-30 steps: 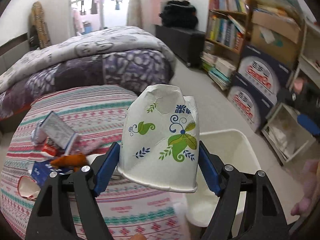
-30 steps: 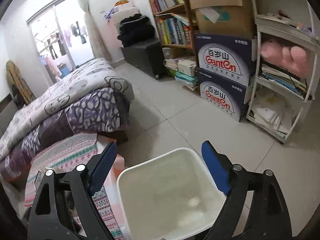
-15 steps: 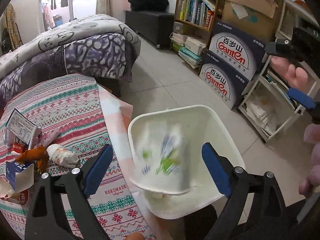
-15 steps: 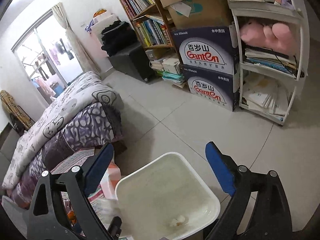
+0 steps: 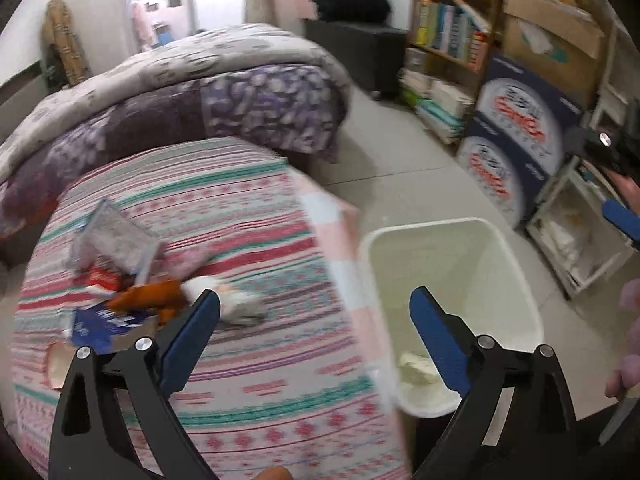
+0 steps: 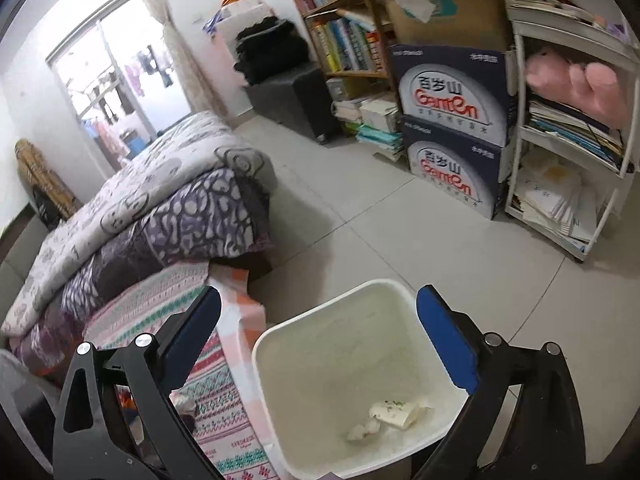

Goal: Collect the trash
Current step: 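Grasp the red snack bag with the left tool while the right tool grasps the blue box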

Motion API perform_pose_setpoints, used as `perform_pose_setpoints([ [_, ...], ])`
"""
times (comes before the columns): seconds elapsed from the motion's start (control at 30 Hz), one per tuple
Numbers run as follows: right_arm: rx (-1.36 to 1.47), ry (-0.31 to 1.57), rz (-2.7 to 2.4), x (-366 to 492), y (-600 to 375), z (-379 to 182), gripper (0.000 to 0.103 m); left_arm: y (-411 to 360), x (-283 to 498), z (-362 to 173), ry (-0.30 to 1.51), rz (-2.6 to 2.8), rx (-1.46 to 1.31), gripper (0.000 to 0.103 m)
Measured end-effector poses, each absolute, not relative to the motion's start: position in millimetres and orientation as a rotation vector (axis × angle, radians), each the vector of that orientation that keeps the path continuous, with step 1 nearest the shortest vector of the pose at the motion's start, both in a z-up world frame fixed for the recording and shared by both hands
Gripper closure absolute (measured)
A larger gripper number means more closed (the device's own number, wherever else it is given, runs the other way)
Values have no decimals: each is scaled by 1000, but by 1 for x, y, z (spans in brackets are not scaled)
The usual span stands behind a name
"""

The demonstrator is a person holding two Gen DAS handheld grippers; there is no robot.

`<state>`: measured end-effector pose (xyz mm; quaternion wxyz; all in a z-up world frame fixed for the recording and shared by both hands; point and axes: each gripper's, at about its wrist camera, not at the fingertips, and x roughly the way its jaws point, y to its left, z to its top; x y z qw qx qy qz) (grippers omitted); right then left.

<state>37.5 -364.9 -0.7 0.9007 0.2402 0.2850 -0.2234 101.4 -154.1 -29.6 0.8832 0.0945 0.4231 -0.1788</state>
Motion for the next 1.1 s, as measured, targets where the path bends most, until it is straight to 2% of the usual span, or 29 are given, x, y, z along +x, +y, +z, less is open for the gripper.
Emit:
perform_pose_setpoints([
  [0.5,303,732,-267,85,-271,-17,7,-18,106,-29,895,-134,316,10],
  [0.77,167,731,-126,99,-219,-22,7,28,99,-68,1013,-287,544,8],
  [0.9,100,732,-30,105,-192,-28,7,43,109,-88,1051,-320,495,8],
  [1.1,36,754,116,119,-160,-43,7,45,127,-90,996,-361,426,8],
])
